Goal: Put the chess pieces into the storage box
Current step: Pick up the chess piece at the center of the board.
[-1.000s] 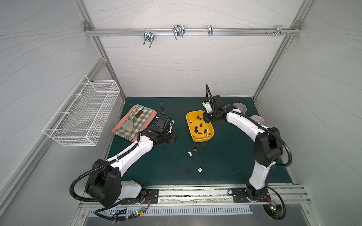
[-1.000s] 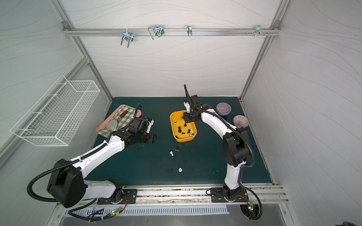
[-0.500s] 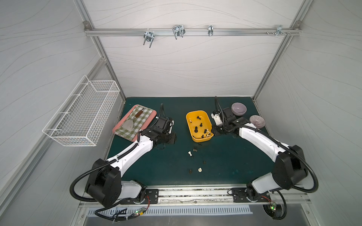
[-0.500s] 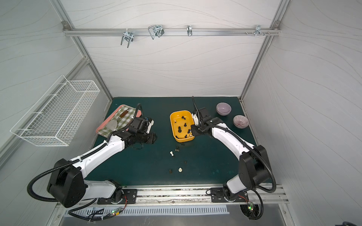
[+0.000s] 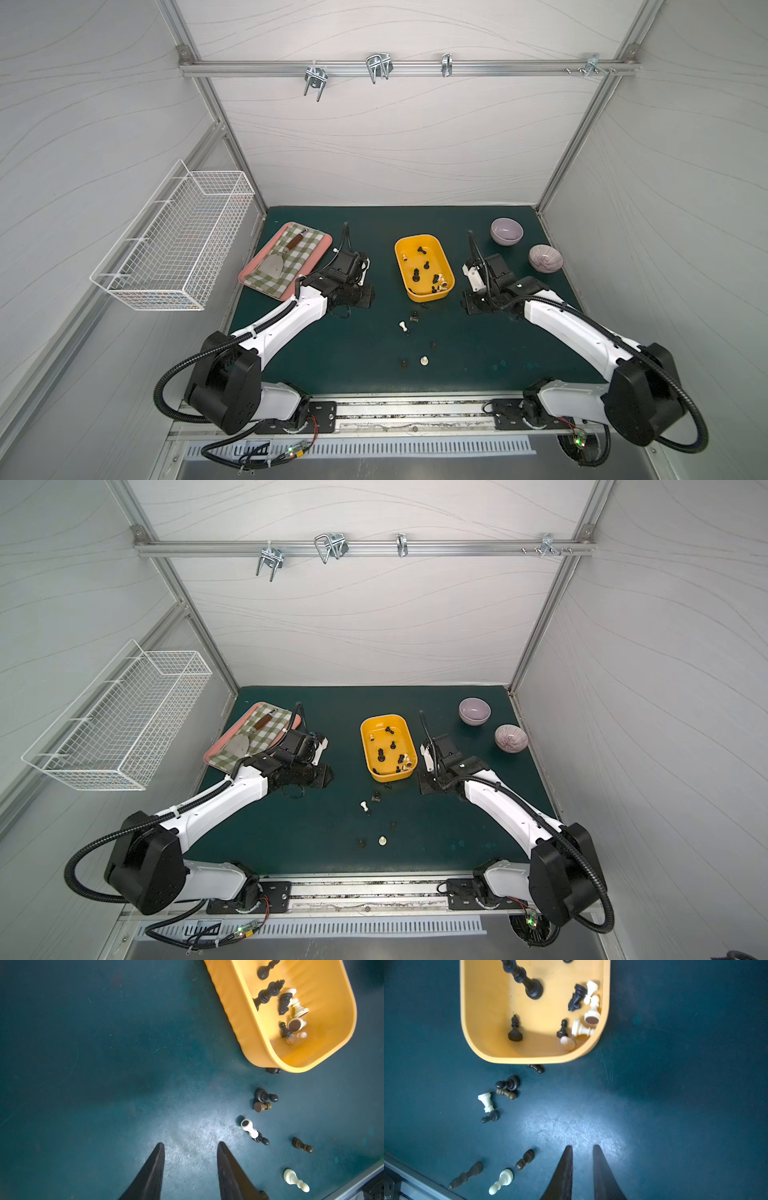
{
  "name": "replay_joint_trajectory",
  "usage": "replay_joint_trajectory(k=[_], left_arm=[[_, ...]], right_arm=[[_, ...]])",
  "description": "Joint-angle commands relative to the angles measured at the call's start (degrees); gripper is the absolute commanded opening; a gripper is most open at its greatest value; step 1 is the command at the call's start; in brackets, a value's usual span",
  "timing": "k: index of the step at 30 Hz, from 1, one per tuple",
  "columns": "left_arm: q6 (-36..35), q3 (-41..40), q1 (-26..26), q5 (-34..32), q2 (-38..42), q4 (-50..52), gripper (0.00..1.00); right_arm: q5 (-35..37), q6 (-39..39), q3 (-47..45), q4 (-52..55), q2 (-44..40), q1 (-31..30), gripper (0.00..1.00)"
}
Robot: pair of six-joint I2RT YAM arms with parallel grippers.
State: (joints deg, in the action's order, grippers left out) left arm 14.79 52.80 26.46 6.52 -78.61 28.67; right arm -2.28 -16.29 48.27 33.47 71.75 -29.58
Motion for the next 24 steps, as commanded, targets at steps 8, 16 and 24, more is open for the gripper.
replay_joint_trajectory(k=[8, 16, 24], left_arm=[[-0.96, 0.77, 3.61, -0.87, -2.49, -1.07, 0.43], [-3.02, 0.62, 8.38, -1.18, -6.08, -1.66, 0.42], [-1.29, 1.08, 12.37, 0.83, -10.9, -4.06, 0.43]], right_arm=[[-0.33, -4.36, -7.25, -0.25, -5.07, 0.27, 0.21], [-1.04, -5.9, -8.01, -1.22, -4.78, 0.19, 0.21], [-1.49, -6.11, -8.06, -1.24, -4.61, 0.06, 0.21]])
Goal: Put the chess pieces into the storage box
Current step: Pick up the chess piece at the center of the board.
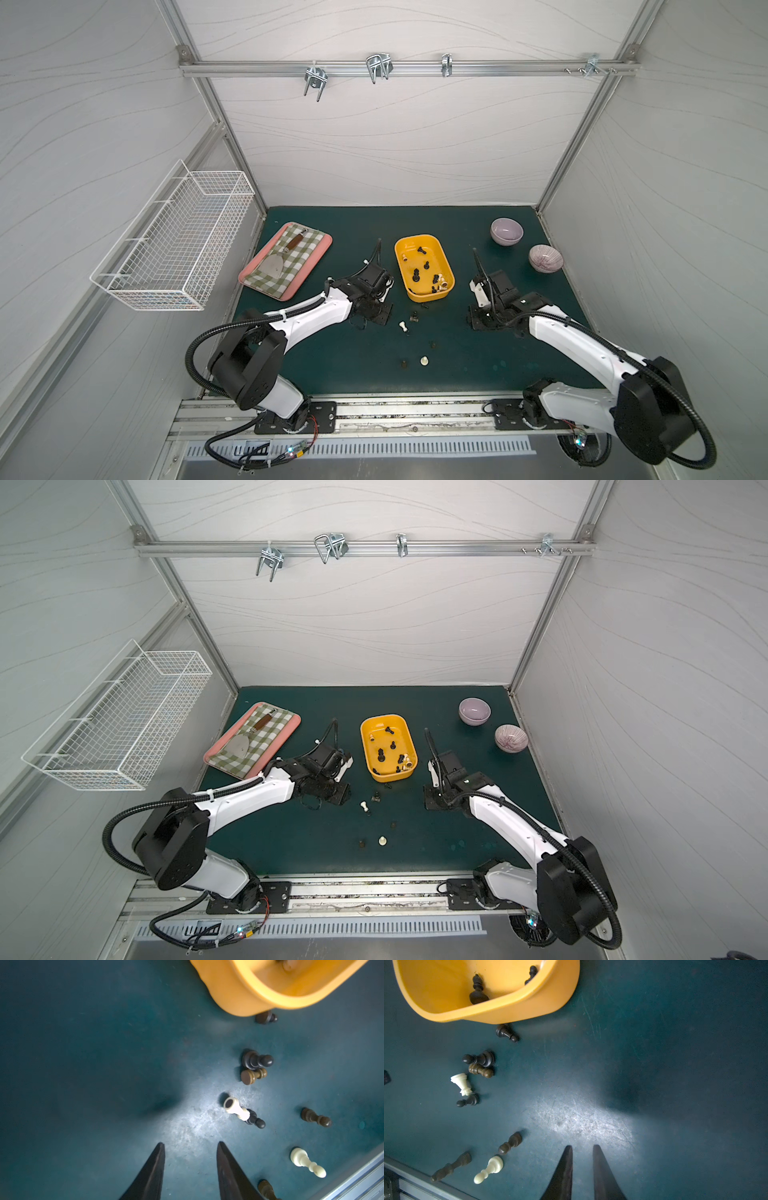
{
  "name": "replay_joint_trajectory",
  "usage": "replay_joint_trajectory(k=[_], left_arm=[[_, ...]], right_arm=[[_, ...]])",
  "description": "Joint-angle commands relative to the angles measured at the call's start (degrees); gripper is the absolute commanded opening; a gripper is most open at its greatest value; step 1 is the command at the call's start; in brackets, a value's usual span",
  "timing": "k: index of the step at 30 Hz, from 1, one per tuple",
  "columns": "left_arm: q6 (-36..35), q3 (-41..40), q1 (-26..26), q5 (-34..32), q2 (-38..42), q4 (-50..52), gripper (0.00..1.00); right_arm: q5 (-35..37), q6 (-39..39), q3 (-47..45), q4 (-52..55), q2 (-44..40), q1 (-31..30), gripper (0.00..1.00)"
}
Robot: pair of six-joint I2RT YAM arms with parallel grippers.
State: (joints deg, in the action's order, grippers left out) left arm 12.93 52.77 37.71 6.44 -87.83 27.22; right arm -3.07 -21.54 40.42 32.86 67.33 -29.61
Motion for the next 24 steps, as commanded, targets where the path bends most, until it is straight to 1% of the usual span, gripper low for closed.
replay_joint_trajectory(k=[1, 5, 14, 24], left_arm=[[0.81, 1.27, 1.73, 0.99, -2.34, -2.98, 0.43], [1.74, 2.05, 3.36, 1.15, -4.52, -4.28, 0.43], [4.36, 3.06, 4.88, 2.32, -7.95, -7.2, 0.43], [6.58, 4.6, 6.67, 1.45, -10.85, -8.07, 0.43]], right_arm=[[-0.71, -0.96, -0.25, -0.61, -0.25, 0.09, 0.21], [-0.77, -0.99, -0.3, -0.61, -0.12, 0.08, 0.21], [-0.77, -1.34, -0.9, -0.72, -0.69, 0.0, 0.21], [-0.79, -1.45, -1.43, -0.69, -1.15, -0.01, 0.21]])
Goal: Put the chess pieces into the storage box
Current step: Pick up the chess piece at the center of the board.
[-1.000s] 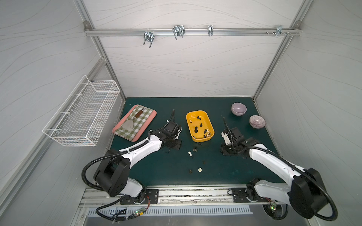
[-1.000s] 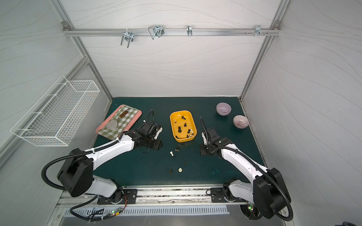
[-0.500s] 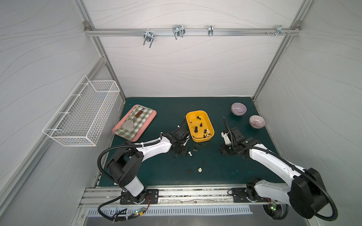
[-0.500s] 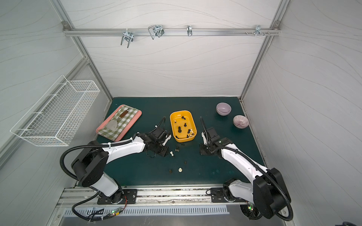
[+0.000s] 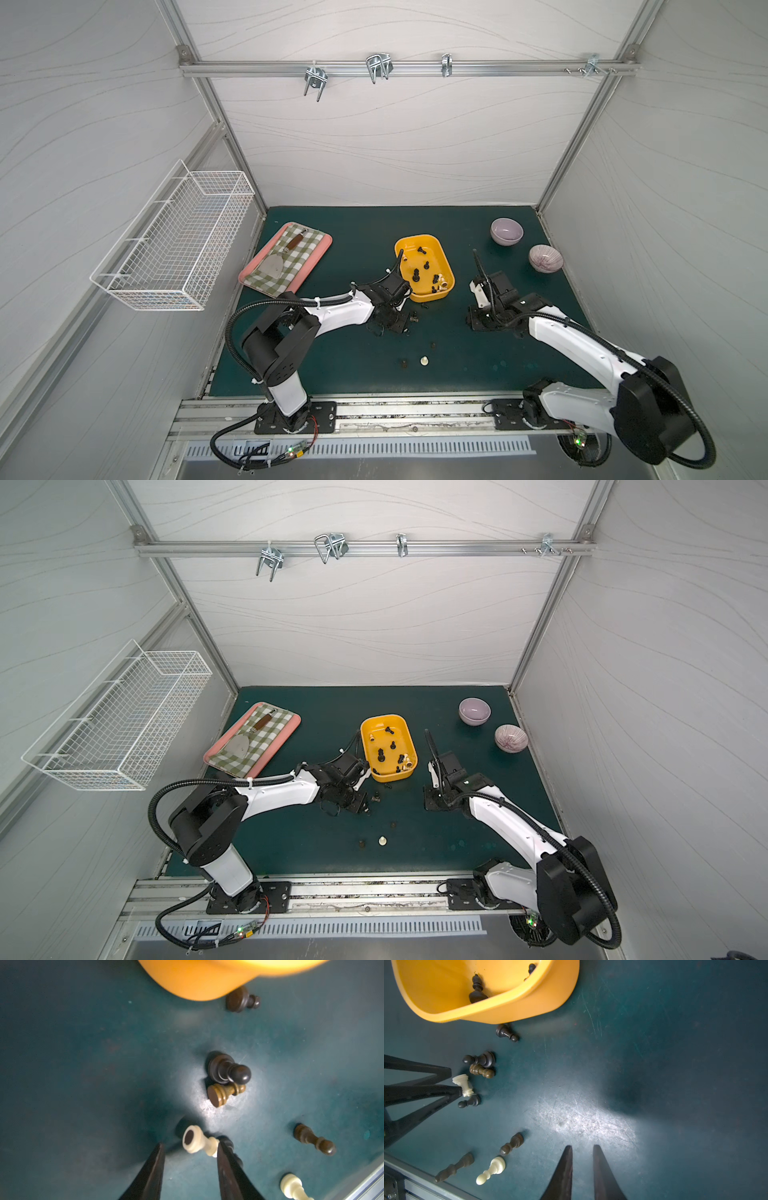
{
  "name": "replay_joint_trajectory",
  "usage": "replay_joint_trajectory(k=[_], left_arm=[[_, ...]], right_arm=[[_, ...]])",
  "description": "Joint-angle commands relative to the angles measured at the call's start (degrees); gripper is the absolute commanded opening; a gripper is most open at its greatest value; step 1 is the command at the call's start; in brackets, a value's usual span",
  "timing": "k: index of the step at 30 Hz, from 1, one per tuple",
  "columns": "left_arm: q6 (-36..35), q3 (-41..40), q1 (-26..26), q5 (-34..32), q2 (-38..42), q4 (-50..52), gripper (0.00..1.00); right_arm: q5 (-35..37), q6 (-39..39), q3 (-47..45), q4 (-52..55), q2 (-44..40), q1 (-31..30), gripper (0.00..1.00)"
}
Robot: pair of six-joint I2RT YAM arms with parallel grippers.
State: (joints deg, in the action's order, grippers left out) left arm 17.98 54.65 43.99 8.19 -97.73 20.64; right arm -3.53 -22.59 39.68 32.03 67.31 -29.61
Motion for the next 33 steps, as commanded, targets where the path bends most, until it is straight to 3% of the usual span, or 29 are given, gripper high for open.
replay_joint_trajectory(k=[1, 33], left_arm=[[1.69, 2.89, 0.5, -0.53, -1.17, -1.57, 0.43], [1.12, 4.15, 3.22, -10.03, -1.81, 5.62, 0.36]], right_arm=[[-0.32, -0.41, -0.73, 0.07, -1.13, 0.02, 0.21], [-0.62, -0.47, -1.35, -0.56, -0.8, 0.06, 0.21]])
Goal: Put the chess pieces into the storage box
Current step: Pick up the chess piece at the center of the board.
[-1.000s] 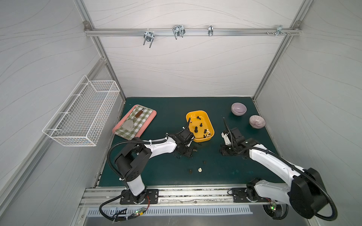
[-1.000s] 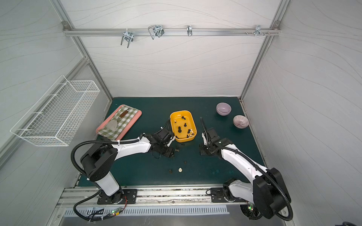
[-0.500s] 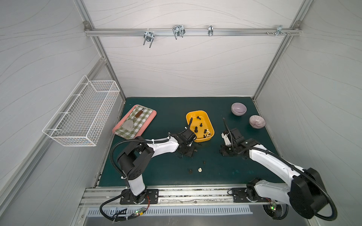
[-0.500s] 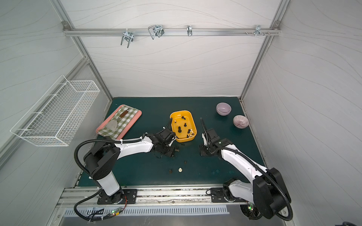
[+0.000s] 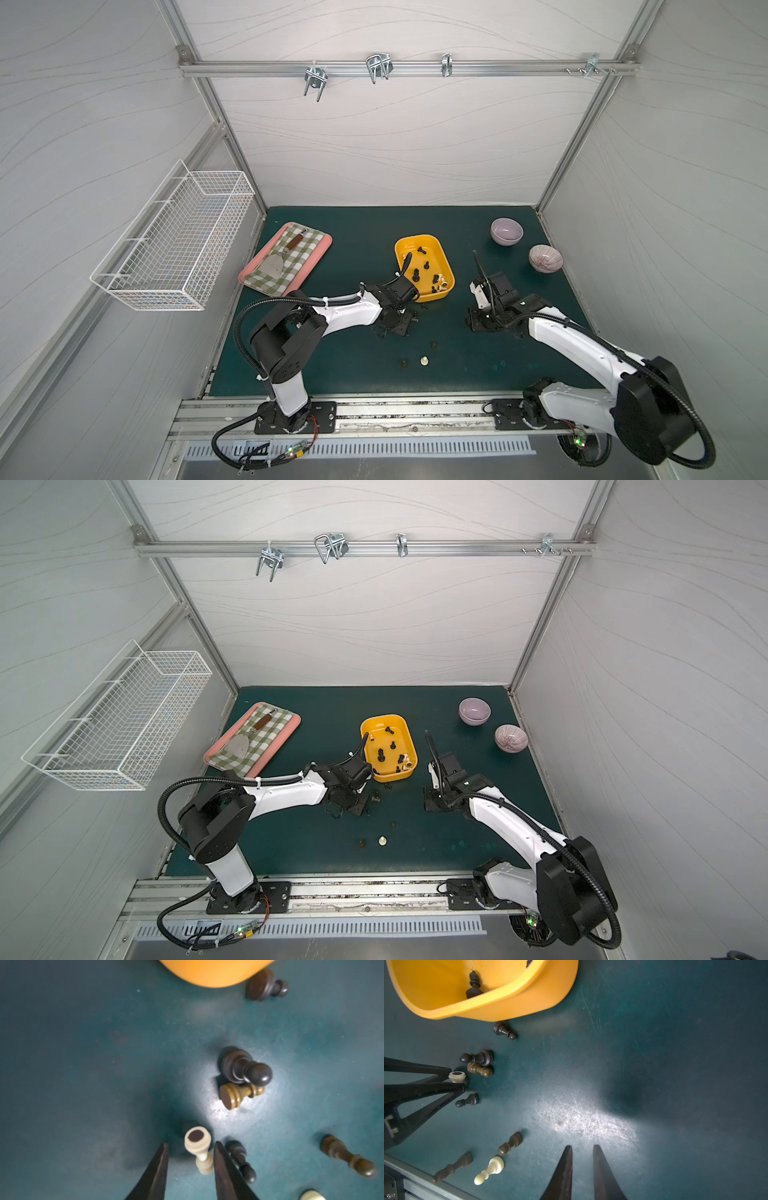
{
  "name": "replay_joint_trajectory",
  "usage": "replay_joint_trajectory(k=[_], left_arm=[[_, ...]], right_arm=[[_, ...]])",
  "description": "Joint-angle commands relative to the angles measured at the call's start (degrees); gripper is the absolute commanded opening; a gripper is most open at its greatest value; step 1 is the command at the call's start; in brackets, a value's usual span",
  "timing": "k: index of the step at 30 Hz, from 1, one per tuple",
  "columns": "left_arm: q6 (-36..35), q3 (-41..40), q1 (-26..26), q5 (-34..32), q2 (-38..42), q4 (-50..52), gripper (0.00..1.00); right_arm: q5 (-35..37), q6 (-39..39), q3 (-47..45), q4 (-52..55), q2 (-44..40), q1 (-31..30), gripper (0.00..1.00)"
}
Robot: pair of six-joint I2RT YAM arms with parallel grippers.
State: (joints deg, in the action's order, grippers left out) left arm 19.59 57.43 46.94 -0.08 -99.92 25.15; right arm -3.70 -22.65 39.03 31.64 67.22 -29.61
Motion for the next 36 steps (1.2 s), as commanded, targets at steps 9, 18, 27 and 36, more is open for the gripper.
replay_joint_trajectory(k=[9, 18, 27, 36], left_arm=[[-0.94, 1.36, 0.26, -2.02, -0.58, 0.39, 0.28], [-1.14, 2.31, 0.27, -1.41, -3.15, -1.85, 0.25], [-1.4, 2.65, 0.31, -1.77, -3.84, -1.95, 0.17], [-2.36, 2.93, 0.17, -2.38, 1.82, 0.14, 0.15]], right_arm=[[-0.68, -0.18, -0.51, -0.17, -0.16, 0.01, 0.21], [-0.65, 0.15, -0.03, 0.1, 0.17, -0.01, 0.21], [-0.37, 0.24, -0.05, 0.21, -0.05, -0.03, 0.21], [-0.21, 0.01, 0.14, 0.44, -0.51, 0.0, 0.21]])
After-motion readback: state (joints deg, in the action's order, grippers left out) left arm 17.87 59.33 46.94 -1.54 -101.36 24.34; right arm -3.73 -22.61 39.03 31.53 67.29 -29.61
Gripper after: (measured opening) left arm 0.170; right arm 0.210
